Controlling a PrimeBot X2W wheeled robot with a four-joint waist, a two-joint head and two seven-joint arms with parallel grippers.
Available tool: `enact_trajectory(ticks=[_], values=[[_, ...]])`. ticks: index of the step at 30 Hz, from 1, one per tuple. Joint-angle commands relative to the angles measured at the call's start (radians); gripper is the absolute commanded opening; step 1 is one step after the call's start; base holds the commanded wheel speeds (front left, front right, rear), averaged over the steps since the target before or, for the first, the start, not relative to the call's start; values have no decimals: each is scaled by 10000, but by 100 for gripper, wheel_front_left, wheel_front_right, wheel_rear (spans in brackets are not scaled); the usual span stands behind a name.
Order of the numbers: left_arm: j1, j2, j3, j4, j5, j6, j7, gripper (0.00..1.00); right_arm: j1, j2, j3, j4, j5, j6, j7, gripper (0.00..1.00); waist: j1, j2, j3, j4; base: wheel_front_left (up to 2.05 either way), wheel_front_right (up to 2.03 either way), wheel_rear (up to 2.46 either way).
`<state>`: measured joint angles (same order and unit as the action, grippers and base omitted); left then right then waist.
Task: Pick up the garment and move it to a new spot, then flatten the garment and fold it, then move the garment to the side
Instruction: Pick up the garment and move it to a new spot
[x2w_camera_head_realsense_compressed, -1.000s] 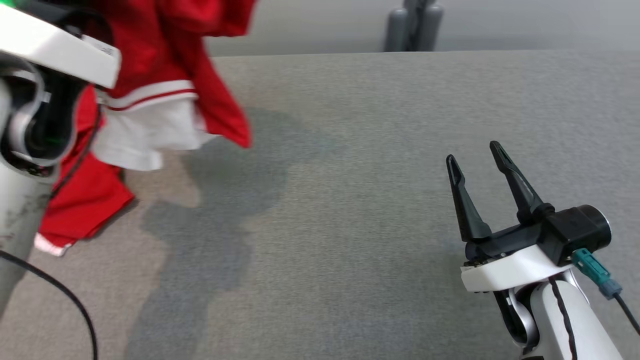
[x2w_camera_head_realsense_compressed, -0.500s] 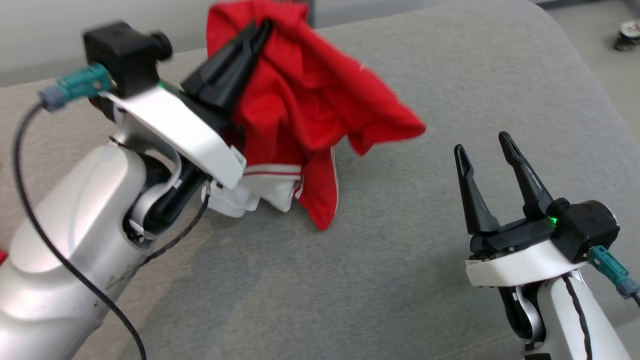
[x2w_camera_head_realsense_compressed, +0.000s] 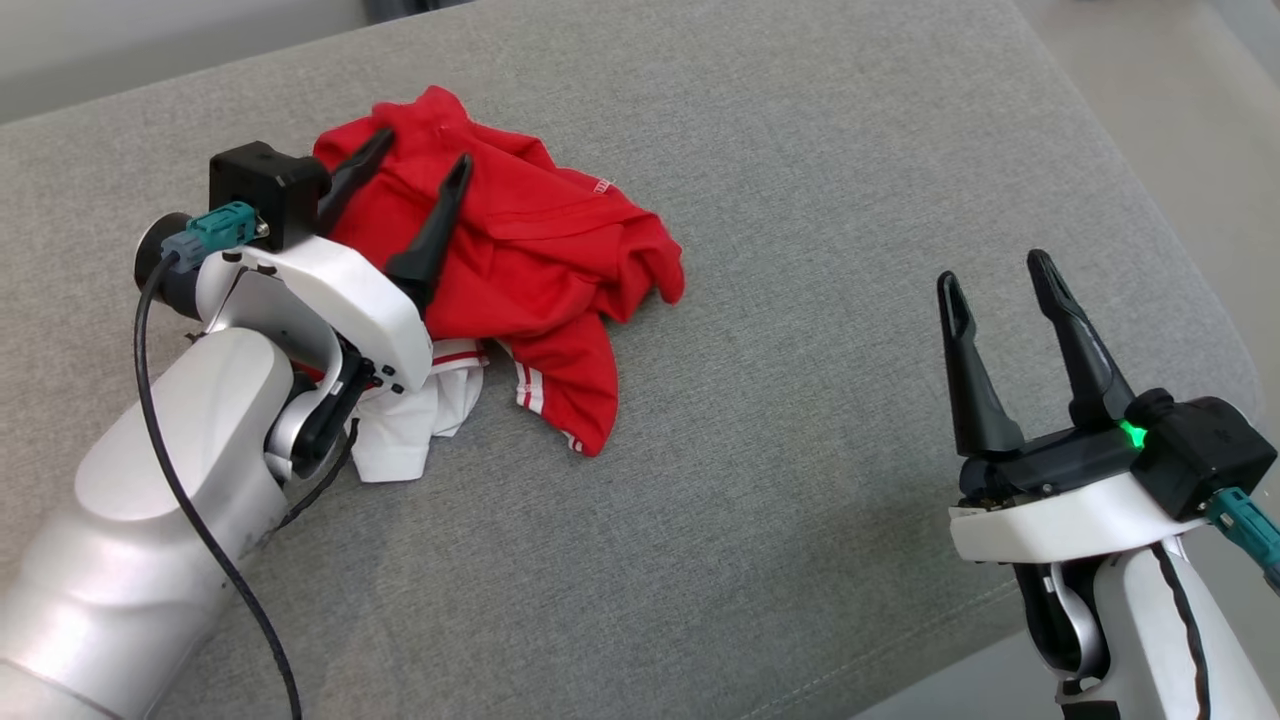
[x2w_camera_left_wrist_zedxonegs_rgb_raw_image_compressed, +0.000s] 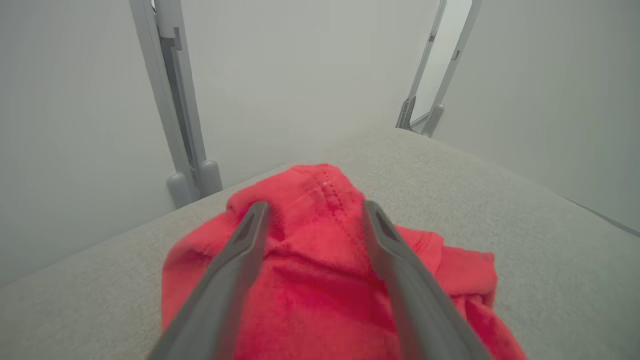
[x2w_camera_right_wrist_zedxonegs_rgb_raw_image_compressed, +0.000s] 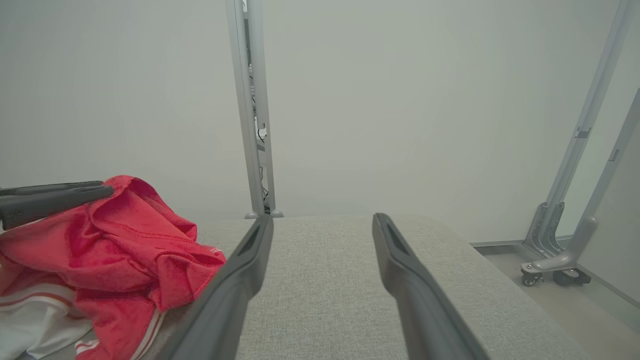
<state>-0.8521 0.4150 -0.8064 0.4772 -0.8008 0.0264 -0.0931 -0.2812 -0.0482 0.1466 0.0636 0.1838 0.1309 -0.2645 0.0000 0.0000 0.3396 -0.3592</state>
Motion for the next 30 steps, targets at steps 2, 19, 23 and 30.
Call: enact_trajectory(ticks=[2, 19, 23, 30], values=[[-244, -120, 80, 377, 143, -20, -443, 100, 41, -39, -129, 10, -102, -3, -15, 100, 0, 0, -85, 223, 0, 0, 0], [1072, 9, 2102, -888, 1610, 679, -1715, 100, 259, -53, -309, 241, -1139, -3, -15, 100, 0, 0, -1389, 2604, 0, 0, 0], [2532, -15, 3045, -1951, 2539, 973, -1719, 100, 481, -50, -456, 210, -1446, -3, -15, 100, 0, 0, -1667, 3139, 0, 0, 0], [5100, -862, 4592, -3119, 3400, 818, -1721, 100, 928, -49, -626, 315, -1598, -5, -15, 100, 0, 0, -2174, 3712, 0, 0, 0]])
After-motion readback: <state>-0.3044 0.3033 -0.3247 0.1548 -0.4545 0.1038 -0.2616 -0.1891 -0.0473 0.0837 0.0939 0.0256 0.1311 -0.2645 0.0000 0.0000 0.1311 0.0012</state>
